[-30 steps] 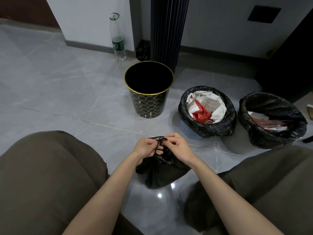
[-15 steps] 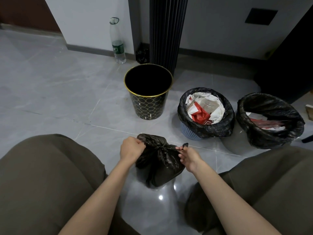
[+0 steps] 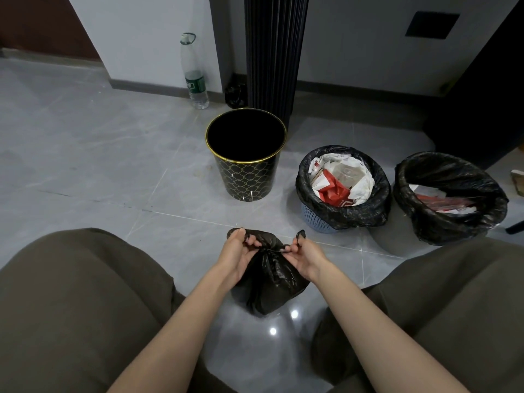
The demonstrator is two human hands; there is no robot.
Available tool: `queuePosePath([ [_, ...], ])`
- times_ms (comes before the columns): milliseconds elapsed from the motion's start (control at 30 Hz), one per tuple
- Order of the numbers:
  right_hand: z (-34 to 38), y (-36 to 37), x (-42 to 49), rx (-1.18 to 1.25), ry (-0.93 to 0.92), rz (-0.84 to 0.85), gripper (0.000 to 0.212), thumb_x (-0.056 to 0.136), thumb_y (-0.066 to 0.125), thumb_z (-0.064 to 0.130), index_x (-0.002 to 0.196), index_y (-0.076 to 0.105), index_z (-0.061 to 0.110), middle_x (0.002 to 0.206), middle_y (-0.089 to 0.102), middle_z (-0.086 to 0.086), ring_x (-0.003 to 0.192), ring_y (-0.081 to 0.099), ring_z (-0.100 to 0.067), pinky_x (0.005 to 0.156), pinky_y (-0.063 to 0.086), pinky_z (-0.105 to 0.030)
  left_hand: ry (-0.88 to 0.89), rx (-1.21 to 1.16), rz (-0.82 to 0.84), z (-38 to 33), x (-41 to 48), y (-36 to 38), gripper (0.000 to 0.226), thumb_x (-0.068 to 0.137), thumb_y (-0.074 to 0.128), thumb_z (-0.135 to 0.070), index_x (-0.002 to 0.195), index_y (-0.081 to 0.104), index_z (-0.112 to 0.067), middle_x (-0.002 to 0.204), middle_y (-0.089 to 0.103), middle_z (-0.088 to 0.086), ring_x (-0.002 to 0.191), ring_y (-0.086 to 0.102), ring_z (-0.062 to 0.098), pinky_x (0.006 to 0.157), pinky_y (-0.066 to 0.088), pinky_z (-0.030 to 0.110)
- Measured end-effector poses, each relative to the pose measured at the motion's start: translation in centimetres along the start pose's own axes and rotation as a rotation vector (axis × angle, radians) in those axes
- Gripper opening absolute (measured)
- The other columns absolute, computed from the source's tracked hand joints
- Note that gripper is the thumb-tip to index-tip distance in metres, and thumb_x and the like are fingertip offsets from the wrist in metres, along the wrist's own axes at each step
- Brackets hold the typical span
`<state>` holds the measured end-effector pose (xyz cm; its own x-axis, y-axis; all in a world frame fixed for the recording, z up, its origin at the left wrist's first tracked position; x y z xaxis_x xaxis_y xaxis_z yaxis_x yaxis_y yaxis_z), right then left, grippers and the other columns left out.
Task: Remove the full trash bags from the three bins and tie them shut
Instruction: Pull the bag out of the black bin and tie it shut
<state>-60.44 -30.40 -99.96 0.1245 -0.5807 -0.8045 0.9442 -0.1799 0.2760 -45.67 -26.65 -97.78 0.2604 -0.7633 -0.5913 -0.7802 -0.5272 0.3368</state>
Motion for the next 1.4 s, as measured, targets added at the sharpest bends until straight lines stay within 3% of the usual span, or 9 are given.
queuePosePath([
  [200, -0.2, -1.1, -0.2, 0.171, 0.089, -0.096, 0.039, 0.104, 0.030, 0.016, 0.068, 0.041, 0.007, 0.030, 0.039, -0.004, 0.036, 0.059, -0.021, 0.102, 0.043, -0.038, -0.116, -0.158, -0.100, 1.1, 0.5, -0.7, 0.033, 0.101, 0.023, -0.014, 0.069, 0.028, -0.015, 0.045, 0.028, 0.000, 0.044, 0.028, 0.012, 0.064, 0.046, 0.028],
  [333, 0.3, -0.3, -0.5, 0.044, 0.019, 0.022, 0.036, 0.104, 0.033, 0.020, 0.070, 0.043, 0.011, 0.060, 0.044, -0.005, 0.067, 0.056, -0.017, 0.072, 0.054, -0.029, -0.037, -0.071, -0.102, 0.6, 0.7, -0.3, 0.029, 0.100, 0.028, -0.011, 0.071, 0.030, -0.015, 0.043, 0.029, -0.004, 0.032, 0.027, 0.005, 0.061, 0.042, 0.024],
  [433, 1.1, 0.1, -1.1, -0.145, -0.077, 0.055, 0.034, 0.103, 0.034, 0.021, 0.073, 0.046, 0.014, 0.065, 0.047, -0.002, 0.070, 0.057, -0.013, 0.067, 0.049, -0.023, 0.081, 0.287, -0.067, 0.0, 0.4, 0.1, 0.016, 0.093, 0.047, -0.004, 0.089, 0.037, -0.016, 0.072, 0.044, 0.002, 0.057, 0.045, 0.009, 0.068, 0.044, 0.024],
  [600, 2.7, 1.4, -2.5, -0.412, -0.270, 0.103, 0.033, 0.100, 0.042, 0.021, 0.071, 0.054, 0.014, 0.069, 0.058, -0.001, 0.069, 0.057, -0.013, 0.066, 0.045, -0.021, 0.512, 1.180, 0.225, 0.2, -0.2, 1.4, 0.046, 0.082, 0.048, 0.006, 0.122, 0.043, -0.016, 0.116, 0.045, 0.004, 0.107, 0.043, 0.019, 0.093, 0.033, 0.019],
  [733, 4.1, 1.7, -3.2, -0.673, -0.432, 0.070, 0.030, 0.095, 0.051, 0.026, 0.069, 0.064, 0.018, 0.075, 0.050, -0.002, 0.072, 0.042, -0.014, 0.072, 0.038, -0.027, 0.530, 1.392, 0.207, 0.9, 0.1, 1.2, 0.030, 0.095, 0.050, -0.018, 0.123, 0.060, -0.023, 0.107, 0.051, 0.009, 0.104, 0.044, 0.023, 0.100, 0.033, 0.026],
  [867, 4.5, 2.8, -4.1, -0.723, -0.463, 0.209, 0.026, 0.096, 0.049, 0.021, 0.082, 0.070, 0.016, 0.067, 0.055, 0.005, 0.063, 0.042, -0.008, 0.060, 0.036, -0.016, 0.575, 1.221, 0.176, -0.1, -0.6, 1.5, 0.024, 0.095, 0.050, -0.020, 0.096, 0.074, -0.017, 0.099, 0.071, -0.006, 0.088, 0.052, 0.012, 0.084, 0.032, 0.017],
  [1033, 4.7, 1.4, -3.1, -0.403, -0.455, 0.134, 0.027, 0.093, 0.047, 0.002, 0.114, 0.057, 0.015, 0.099, 0.070, -0.004, 0.076, 0.055, -0.013, 0.087, 0.049, -0.031, 0.412, 0.904, 0.121, 0.0, -0.7, 1.0, 0.021, 0.093, 0.054, -0.011, 0.091, 0.074, -0.008, 0.094, 0.071, -0.003, 0.084, 0.058, -0.008, 0.075, 0.036, -0.003],
  [1200, 1.5, 1.5, -1.7, -0.458, -0.359, 0.111, 0.019, 0.087, 0.047, -0.008, 0.099, 0.052, 0.007, 0.085, 0.067, -0.007, 0.069, 0.059, -0.014, 0.079, 0.050, -0.026, 0.182, 0.459, 0.040, 0.5, -1.1, 0.7, 0.018, 0.096, 0.050, -0.015, 0.093, 0.068, -0.017, 0.085, 0.064, -0.011, 0.066, 0.056, -0.009, 0.056, 0.039, 0.005],
  [1400, 0.3, 2.8, -1.3, -0.748, -0.549, 0.229, 0.030, 0.087, 0.051, -0.004, 0.087, 0.066, 0.021, 0.087, 0.072, -0.001, 0.081, 0.065, -0.012, 0.082, 0.051, -0.023, 0.078, 0.393, 0.074, 0.5, -1.0, 0.3, 0.022, 0.098, 0.047, -0.023, 0.087, 0.066, -0.027, 0.084, 0.063, -0.012, 0.069, 0.049, 0.000, 0.060, 0.033, 0.018],
])
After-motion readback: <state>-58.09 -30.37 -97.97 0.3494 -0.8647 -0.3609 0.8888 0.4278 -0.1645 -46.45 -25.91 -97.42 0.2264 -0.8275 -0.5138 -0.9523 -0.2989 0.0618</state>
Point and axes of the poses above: each hand's wrist, its own x-axis towards the middle knuckle, its own y-axis out of the palm, z = x × y, the point moved 5 cm from there along x, towards the middle knuckle
